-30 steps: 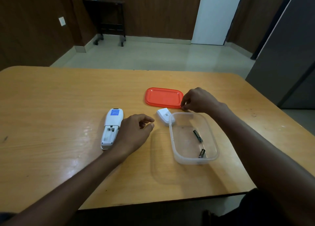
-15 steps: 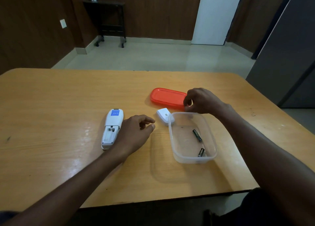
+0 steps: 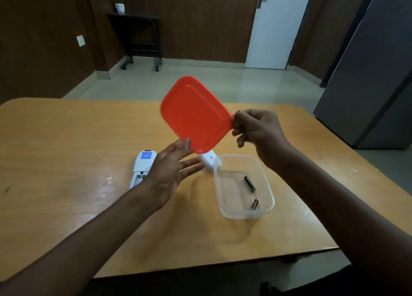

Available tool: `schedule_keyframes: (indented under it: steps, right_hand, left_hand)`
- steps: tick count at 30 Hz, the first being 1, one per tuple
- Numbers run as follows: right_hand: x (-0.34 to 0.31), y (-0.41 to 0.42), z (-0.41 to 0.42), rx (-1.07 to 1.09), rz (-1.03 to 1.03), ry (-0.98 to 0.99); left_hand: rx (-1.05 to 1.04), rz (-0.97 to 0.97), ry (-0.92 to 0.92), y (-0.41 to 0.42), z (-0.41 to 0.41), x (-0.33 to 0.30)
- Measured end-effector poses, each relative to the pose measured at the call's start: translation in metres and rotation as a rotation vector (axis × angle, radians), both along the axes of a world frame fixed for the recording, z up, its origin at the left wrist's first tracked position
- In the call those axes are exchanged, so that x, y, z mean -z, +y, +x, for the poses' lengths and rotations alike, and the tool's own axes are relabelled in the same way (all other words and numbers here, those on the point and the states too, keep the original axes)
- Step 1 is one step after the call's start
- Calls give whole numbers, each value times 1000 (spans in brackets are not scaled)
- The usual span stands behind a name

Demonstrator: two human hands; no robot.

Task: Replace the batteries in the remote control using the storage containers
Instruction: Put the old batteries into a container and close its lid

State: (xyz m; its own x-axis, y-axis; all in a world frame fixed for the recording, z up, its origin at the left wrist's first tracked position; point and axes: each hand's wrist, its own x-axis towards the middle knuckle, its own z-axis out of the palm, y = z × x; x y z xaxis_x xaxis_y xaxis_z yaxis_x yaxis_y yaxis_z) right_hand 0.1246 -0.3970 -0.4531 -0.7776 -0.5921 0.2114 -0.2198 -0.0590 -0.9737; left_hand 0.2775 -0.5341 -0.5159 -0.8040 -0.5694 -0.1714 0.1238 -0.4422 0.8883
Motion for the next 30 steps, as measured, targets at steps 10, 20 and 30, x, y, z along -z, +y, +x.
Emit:
schedule_keyframes:
  steps: [10, 20, 30]
  right_hand:
    - [12, 59, 11, -98, 241, -163]
    - [13, 75, 3, -39, 678, 45]
    - [20, 76, -3, 41, 891, 226]
  left_hand:
    - [123, -62, -62, 21, 10, -4]
    - [168, -520, -263, 43, 11, 7]
    - [285, -367, -239, 52, 7, 10]
